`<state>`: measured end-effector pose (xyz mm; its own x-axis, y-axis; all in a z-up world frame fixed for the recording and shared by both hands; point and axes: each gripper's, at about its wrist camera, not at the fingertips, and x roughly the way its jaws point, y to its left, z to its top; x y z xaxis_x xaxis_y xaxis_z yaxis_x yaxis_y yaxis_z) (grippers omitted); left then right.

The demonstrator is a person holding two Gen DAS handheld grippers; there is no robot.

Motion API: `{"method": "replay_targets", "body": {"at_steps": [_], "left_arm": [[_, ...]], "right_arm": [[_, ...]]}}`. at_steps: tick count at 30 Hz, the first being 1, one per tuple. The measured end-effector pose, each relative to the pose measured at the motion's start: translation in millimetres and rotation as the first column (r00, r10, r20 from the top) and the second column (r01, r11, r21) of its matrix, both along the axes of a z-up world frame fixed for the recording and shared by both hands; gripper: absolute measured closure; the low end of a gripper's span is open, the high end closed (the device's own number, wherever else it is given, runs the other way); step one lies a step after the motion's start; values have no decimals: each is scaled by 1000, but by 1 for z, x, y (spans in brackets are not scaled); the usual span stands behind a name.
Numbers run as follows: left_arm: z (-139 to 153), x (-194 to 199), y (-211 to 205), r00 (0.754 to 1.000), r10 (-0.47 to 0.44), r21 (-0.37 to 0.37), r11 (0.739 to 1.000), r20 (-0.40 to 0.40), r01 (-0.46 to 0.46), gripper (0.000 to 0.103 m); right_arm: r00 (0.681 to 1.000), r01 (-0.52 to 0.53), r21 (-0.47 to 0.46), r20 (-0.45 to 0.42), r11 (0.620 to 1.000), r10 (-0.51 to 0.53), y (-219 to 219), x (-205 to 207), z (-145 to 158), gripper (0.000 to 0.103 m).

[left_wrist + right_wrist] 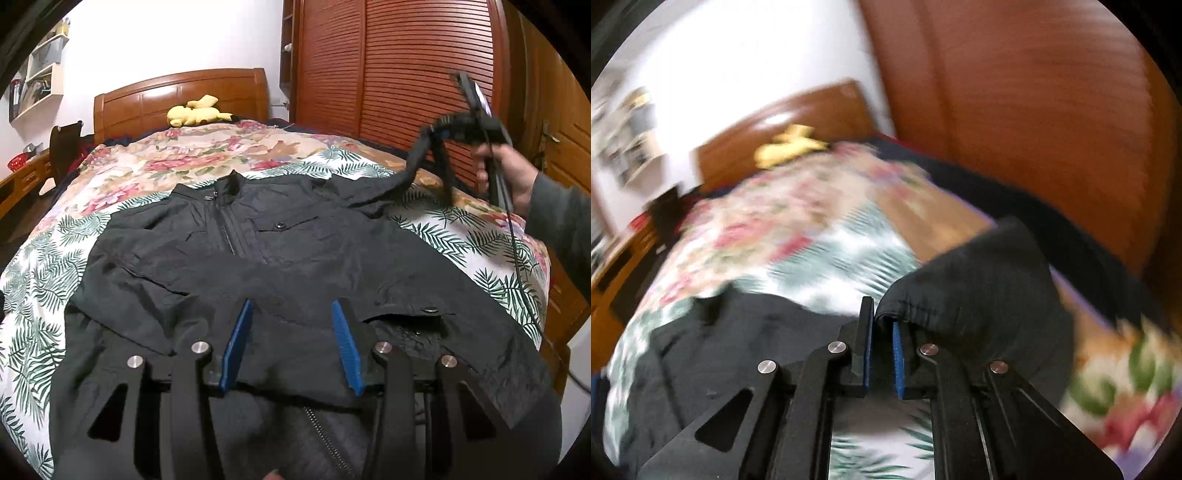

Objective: Fold large clothes
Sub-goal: 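Grasp the sleeve with the right gripper and fold it across the body, then press and straighten the folded sleeve with the right gripper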

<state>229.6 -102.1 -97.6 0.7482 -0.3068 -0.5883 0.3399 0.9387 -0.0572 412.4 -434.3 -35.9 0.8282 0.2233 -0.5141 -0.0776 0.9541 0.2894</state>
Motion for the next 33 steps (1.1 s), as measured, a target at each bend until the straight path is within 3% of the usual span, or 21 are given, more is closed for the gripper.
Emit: {"method": "replay_targets", "body": {"at_steps": [3, 5, 9, 12, 13, 18, 27, 33], "left_arm": [[3, -2, 5, 1000, 2, -20, 1000, 6, -2, 59], [3, -3, 7, 1000, 6, -19, 1000, 7, -6, 59], [5, -9, 12, 1000, 14, -14, 1000, 17, -13, 59], [8, -13, 19, 999, 21, -16, 1000, 26, -20, 59], [9, -15, 22, 999, 24, -17, 1000, 29, -24, 59], [13, -20, 35, 998, 42, -29, 999, 39, -41, 59], [15, -23, 46, 997, 62, -27, 998, 45, -61, 58], [13, -23, 49, 993, 97, -29, 995, 71, -95, 59]], "right_arm": [[977, -195, -30, 83, 980, 197, 61, -19, 37, 96], [939, -325, -72, 98, 943, 331, 109, -35, 49, 96], [866, -491, -143, 31, 860, 499, 182, -65, 47, 96], [849, -528, -171, -89, 832, 520, 208, -76, 28, 81], [845, -535, -182, -120, 825, 521, 214, -80, 21, 81], [830, -558, -225, -157, 799, 535, 223, -94, 0, 70], [862, -500, -195, -201, 844, 465, 205, -117, -31, 67], [869, -467, -170, -267, 867, 416, 192, -138, -84, 67]]}}
